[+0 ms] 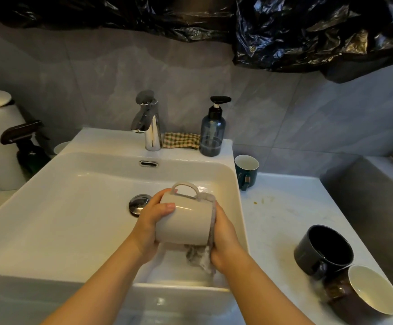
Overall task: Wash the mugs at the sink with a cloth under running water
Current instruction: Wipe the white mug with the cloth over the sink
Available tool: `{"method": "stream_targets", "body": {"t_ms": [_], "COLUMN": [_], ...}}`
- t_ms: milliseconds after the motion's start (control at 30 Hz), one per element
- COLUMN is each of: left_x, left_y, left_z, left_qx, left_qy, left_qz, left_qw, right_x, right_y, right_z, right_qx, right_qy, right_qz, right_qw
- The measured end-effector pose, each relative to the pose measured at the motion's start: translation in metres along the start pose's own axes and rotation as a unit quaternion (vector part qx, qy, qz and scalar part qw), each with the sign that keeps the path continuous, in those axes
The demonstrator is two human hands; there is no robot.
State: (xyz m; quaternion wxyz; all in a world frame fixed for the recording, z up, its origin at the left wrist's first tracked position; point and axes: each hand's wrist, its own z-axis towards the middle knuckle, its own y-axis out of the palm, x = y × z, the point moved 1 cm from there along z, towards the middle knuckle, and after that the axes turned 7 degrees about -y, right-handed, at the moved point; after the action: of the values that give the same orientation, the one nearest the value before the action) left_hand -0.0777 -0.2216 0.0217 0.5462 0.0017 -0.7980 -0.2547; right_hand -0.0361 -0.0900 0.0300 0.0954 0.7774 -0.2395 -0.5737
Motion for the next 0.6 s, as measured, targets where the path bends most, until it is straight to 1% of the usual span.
{"method": "stream_targets", "body": {"t_ms": [67,100,167,200,233,267,333,367,400,433,500,533,567,600], "left_x": [0.001,0.002,0.003,0.004,0.004,0.004,0.004,0.004,0.004,0.004,0.004,0.004,0.004,0.002], "left_y": [0.001,0.002,0.002,0.002,0.0,0.0,-0.001,0.0,0.001,0.002,0.003,0.003,0.003,0.004], "left_z": [0.0,-0.001,-0.002,-0.002,-0.003,-0.003,-0.004,-0.004,-0.003,-0.001,0.007,0.011,0.013,0.017], "left_qx": [0.046,0.06,0.062,0.045,0.024,0.0,-0.041,-0.055,-0.059,-0.04,0.049,0.093,0.119,0.12], "left_qy": [-0.002,-0.009,-0.017,-0.014,-0.013,-0.011,-0.004,0.001,0.004,0.0,-0.008,-0.009,-0.015,-0.03], "left_qz": [-0.03,-0.032,-0.015,-0.002,0.01,0.019,0.053,0.067,0.075,0.075,0.046,0.01,-0.029,-0.058], "left_qw": [0.999,0.998,0.998,0.999,1.0,1.0,0.998,0.996,0.995,0.996,0.998,0.996,0.992,0.991], "right_x": [0.006,0.007,0.006,0.006,0.005,0.005,0.001,0.002,0.003,0.002,-0.001,-0.002,-0.003,-0.001], "right_y": [0.005,0.007,0.008,0.006,0.004,0.001,-0.001,-0.004,-0.005,-0.006,-0.005,-0.003,-0.001,-0.001], "right_z": [0.003,0.001,0.001,0.002,0.001,0.002,0.004,0.004,0.005,0.005,0.005,0.002,-0.001,-0.002], "right_qx": [-0.021,-0.038,-0.043,-0.031,-0.016,-0.001,0.016,0.031,0.043,0.053,0.064,0.064,0.058,0.043], "right_qy": [-0.061,-0.105,-0.202,-0.23,-0.233,-0.208,-0.093,-0.043,-0.018,-0.019,-0.074,-0.118,-0.166,-0.206], "right_qz": [-0.025,-0.068,-0.168,-0.182,-0.172,-0.136,-0.021,0.012,0.026,0.033,0.041,0.009,-0.038,-0.084], "right_qw": [0.998,0.991,0.964,0.956,0.957,0.969,0.995,0.999,0.999,0.998,0.994,0.991,0.984,0.974]}}
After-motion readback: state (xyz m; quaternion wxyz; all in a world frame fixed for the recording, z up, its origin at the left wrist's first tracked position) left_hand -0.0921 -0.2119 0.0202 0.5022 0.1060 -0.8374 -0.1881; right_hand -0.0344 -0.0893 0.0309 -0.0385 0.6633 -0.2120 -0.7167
